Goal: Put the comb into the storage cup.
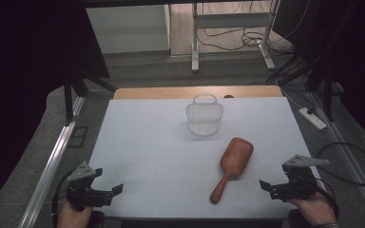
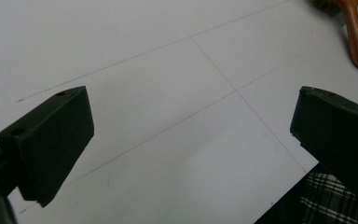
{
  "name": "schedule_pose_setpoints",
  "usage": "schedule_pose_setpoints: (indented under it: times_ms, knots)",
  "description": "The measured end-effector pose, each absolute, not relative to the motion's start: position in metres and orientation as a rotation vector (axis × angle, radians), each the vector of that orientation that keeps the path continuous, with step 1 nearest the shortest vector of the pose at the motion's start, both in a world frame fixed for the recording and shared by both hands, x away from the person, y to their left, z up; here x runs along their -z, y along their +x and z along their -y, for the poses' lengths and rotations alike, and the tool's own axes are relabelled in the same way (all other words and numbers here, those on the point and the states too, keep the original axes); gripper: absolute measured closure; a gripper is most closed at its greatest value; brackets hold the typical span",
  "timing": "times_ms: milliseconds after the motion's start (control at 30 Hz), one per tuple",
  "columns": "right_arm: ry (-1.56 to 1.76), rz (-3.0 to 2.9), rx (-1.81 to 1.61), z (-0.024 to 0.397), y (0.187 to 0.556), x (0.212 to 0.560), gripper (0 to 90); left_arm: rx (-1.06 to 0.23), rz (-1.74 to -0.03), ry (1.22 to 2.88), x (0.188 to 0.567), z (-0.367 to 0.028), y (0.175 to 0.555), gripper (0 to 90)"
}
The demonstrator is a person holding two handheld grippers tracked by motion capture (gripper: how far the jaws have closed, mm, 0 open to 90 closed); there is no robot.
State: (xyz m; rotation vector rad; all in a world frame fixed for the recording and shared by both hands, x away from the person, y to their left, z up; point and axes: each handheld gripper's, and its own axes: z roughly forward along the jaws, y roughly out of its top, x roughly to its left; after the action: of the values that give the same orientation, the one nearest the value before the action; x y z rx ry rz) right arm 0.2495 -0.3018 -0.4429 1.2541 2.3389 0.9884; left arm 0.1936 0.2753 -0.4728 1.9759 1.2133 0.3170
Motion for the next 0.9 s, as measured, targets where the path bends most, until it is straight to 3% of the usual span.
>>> schedule_pose_setpoints:
  times_ms: [900]
  knots:
    - [1.187, -2.429, -0.979, 0.288, 0.260, 0.440, 0.0, -0.318, -1.210, 1.979, 0.473, -0.275, 0.194, 0.8]
